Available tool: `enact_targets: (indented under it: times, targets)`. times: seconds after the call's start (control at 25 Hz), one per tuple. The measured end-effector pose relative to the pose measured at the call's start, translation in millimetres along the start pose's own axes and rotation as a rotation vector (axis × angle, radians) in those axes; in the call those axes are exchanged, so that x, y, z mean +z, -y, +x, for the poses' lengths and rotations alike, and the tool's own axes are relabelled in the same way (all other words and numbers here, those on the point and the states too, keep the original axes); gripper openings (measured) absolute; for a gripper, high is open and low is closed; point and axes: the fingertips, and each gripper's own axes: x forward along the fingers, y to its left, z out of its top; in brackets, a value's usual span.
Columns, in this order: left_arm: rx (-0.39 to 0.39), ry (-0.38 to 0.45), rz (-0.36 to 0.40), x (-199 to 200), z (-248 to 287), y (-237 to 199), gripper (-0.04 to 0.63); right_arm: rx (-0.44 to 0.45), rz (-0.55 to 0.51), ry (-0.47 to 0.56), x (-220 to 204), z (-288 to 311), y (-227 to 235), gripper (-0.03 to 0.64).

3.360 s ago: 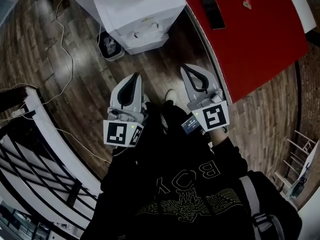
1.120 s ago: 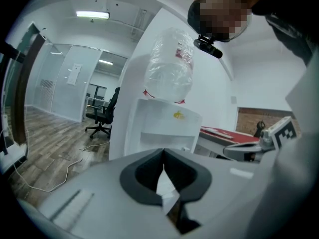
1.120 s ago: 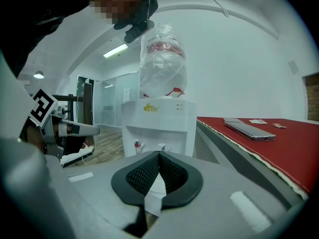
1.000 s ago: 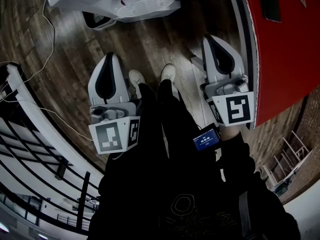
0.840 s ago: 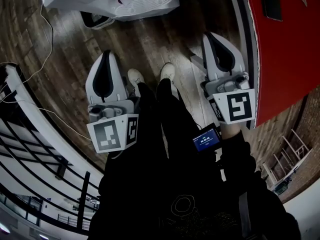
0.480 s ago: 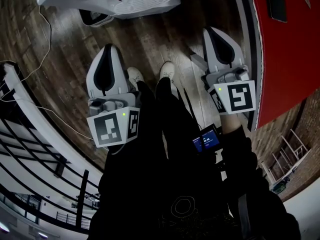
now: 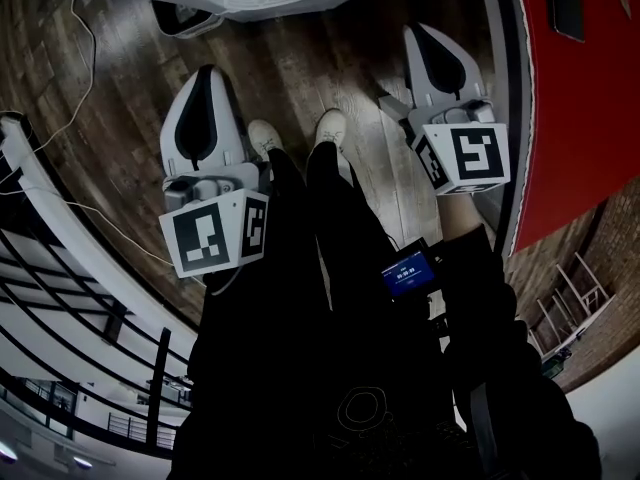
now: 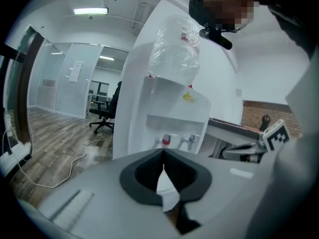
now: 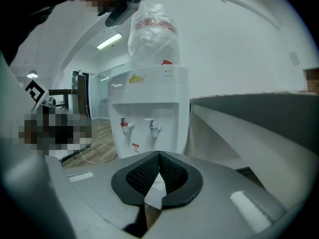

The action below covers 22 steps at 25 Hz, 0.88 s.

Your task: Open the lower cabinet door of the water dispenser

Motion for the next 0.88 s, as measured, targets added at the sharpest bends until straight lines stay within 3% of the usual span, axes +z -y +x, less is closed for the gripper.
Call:
enact_targets:
  times: [0.88]
  targets:
    - [0.021,-0.037,-0.01,-15,11,-1,0.008,-0.003,0.006,-0.071,-39,35,15,-0.002]
